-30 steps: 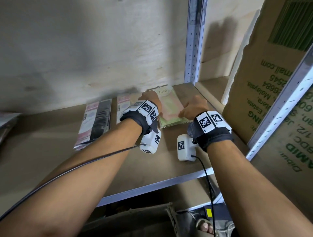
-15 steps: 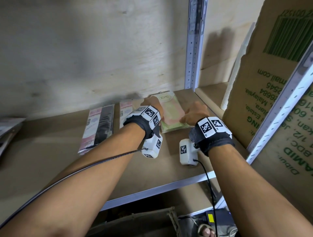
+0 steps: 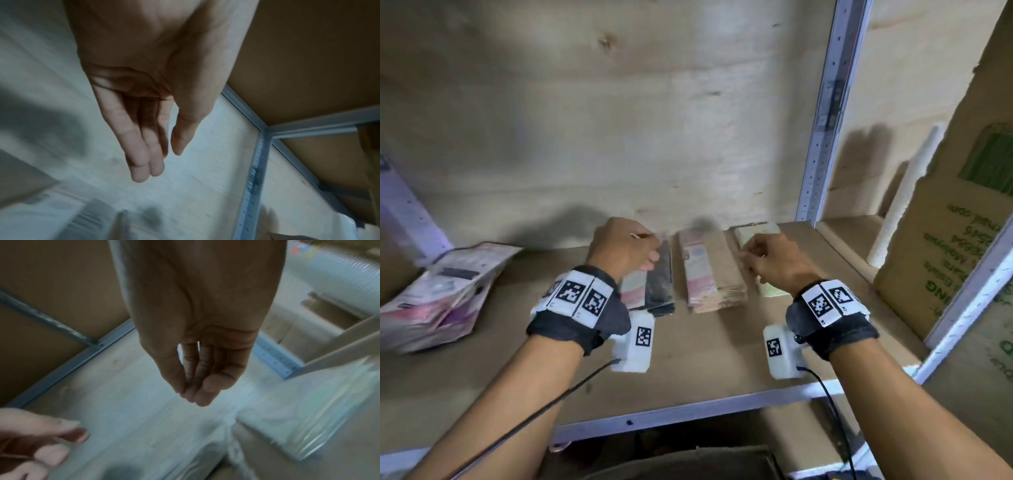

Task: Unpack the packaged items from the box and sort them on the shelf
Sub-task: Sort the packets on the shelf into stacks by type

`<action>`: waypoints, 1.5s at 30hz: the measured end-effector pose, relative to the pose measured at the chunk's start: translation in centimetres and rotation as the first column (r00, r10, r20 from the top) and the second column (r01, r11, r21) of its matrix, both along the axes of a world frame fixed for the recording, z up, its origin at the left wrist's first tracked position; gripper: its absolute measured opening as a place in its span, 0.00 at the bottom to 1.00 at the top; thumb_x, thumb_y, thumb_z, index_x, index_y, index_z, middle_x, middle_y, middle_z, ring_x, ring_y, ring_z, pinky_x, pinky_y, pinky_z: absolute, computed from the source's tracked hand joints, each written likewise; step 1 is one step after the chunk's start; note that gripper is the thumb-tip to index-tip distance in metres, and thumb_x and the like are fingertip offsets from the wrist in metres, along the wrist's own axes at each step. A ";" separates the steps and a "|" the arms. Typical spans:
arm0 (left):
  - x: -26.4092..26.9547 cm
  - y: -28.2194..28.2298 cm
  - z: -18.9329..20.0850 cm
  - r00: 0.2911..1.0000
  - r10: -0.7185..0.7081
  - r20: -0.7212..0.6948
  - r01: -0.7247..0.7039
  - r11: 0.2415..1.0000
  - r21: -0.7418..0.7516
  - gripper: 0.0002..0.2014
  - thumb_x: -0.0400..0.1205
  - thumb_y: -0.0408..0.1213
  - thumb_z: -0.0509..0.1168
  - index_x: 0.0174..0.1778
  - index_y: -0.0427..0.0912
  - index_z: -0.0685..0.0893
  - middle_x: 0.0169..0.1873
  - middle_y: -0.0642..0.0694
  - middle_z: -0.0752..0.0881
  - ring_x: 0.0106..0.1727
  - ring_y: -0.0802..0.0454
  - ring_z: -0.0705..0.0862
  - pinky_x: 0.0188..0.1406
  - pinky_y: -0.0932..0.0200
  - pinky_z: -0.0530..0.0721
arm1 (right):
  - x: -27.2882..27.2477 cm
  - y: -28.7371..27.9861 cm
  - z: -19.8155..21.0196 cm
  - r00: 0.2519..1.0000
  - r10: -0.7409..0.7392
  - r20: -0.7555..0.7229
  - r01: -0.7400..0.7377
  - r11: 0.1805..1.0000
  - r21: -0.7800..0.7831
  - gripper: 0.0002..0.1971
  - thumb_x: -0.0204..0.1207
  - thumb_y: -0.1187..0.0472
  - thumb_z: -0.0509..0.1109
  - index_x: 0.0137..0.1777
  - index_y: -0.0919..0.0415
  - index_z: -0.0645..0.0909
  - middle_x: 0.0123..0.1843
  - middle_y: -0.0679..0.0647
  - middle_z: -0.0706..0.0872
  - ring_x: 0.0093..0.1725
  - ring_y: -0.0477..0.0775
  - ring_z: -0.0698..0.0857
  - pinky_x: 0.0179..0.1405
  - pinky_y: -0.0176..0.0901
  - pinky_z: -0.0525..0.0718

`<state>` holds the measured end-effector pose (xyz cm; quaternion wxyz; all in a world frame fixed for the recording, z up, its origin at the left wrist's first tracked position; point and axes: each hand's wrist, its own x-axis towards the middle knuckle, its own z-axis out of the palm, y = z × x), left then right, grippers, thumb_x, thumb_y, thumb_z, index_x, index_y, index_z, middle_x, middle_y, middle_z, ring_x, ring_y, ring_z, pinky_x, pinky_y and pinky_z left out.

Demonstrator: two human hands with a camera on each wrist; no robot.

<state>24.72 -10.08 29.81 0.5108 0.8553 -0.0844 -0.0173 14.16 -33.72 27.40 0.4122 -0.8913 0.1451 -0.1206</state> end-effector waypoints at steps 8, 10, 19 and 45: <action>-0.1 16.7 -2.4 0.980 0.197 -0.008 -0.197 0.971 -0.137 0.05 0.80 0.35 0.73 0.39 0.47 0.88 0.28 0.44 0.92 0.30 0.50 0.92 0.28 0.63 0.88 | 2.6 12.9 -0.6 0.941 0.333 0.054 -0.338 0.930 0.147 0.09 0.79 0.61 0.73 0.37 0.52 0.84 0.29 0.50 0.88 0.27 0.49 0.86 0.27 0.40 0.81; 0.2 19.2 -2.5 0.969 0.245 -0.016 -0.244 0.957 -0.159 0.04 0.80 0.34 0.73 0.39 0.46 0.88 0.28 0.43 0.92 0.29 0.51 0.92 0.26 0.64 0.87 | 4.2 16.1 -0.9 0.920 0.391 0.032 -0.390 0.900 0.196 0.08 0.80 0.61 0.73 0.39 0.55 0.83 0.31 0.53 0.88 0.26 0.48 0.85 0.21 0.37 0.79; 1.6 29.4 -2.3 0.907 0.406 -0.114 -0.422 0.882 -0.211 0.03 0.78 0.35 0.72 0.42 0.40 0.90 0.28 0.44 0.92 0.28 0.47 0.91 0.34 0.51 0.90 | 14.3 30.8 -1.2 0.845 0.506 -0.174 -0.445 0.844 0.299 0.07 0.83 0.68 0.66 0.44 0.62 0.74 0.32 0.61 0.82 0.25 0.56 0.80 0.21 0.40 0.81; 0.4 28.8 -2.3 0.956 0.283 -0.080 -0.294 0.936 -0.194 0.05 0.81 0.28 0.68 0.44 0.41 0.86 0.39 0.35 0.89 0.31 0.43 0.85 0.43 0.46 0.89 | 14.7 32.5 -0.6 0.902 0.425 -0.078 -0.303 0.751 0.586 0.07 0.79 0.70 0.72 0.50 0.67 0.76 0.41 0.61 0.89 0.32 0.57 0.86 0.27 0.44 0.89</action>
